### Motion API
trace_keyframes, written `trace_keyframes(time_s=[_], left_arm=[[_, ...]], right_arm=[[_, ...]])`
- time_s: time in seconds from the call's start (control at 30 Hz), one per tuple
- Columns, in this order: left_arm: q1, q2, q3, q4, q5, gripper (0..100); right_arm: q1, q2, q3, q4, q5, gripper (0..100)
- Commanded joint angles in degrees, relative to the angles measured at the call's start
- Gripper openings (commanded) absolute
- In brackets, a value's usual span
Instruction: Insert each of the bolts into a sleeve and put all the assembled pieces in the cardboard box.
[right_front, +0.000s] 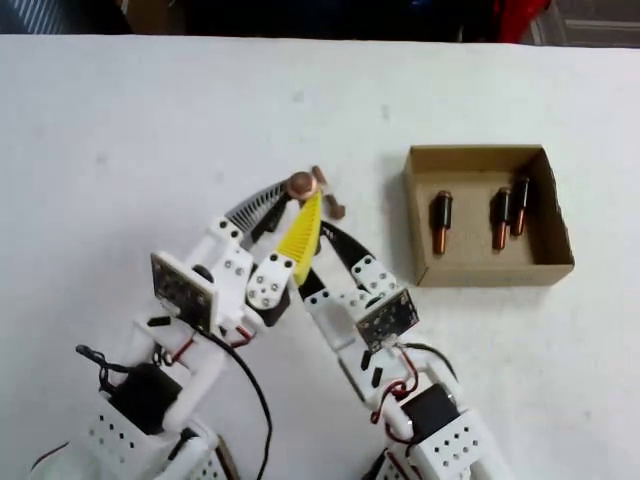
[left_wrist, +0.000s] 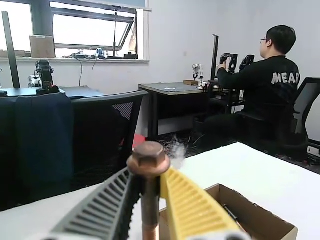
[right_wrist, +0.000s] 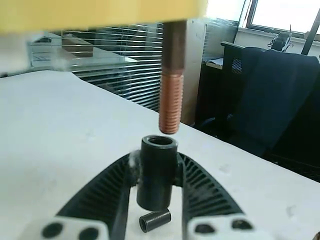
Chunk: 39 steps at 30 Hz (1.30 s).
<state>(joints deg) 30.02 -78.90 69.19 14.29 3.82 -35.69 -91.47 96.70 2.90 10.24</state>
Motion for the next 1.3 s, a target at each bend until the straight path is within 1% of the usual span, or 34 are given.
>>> trace_keyframes(time_s=[0.0,0.17,0.27,0.43,1.13,1.27], left_arm=[[-0.48,-0.92,-0.7,0.26,2.73,2],[-3.21,-0.92,-0.7,1.05,2.99,2],[-3.12,-0.92,-0.7,2.81,2.99,2],[-2.86,-0.92,-0.7,2.99,3.08,2],[-3.12,-0.92,-1.05,2.55,3.08,2],[-3.21,-0.92,-0.62,-0.53,3.08,2]], right_arm=[[-0.13,-0.92,0.44,-1.45,0.62,1.7],[1.1,-0.92,0.44,-1.54,0.62,1.7],[1.36,-0.92,0.44,-1.63,0.62,1.7],[1.27,-0.92,0.44,-1.63,0.62,1.7],[1.01,-0.92,0.44,-1.45,1.14,1.7],[1.01,-0.92,0.44,-1.45,1.14,1.7]])
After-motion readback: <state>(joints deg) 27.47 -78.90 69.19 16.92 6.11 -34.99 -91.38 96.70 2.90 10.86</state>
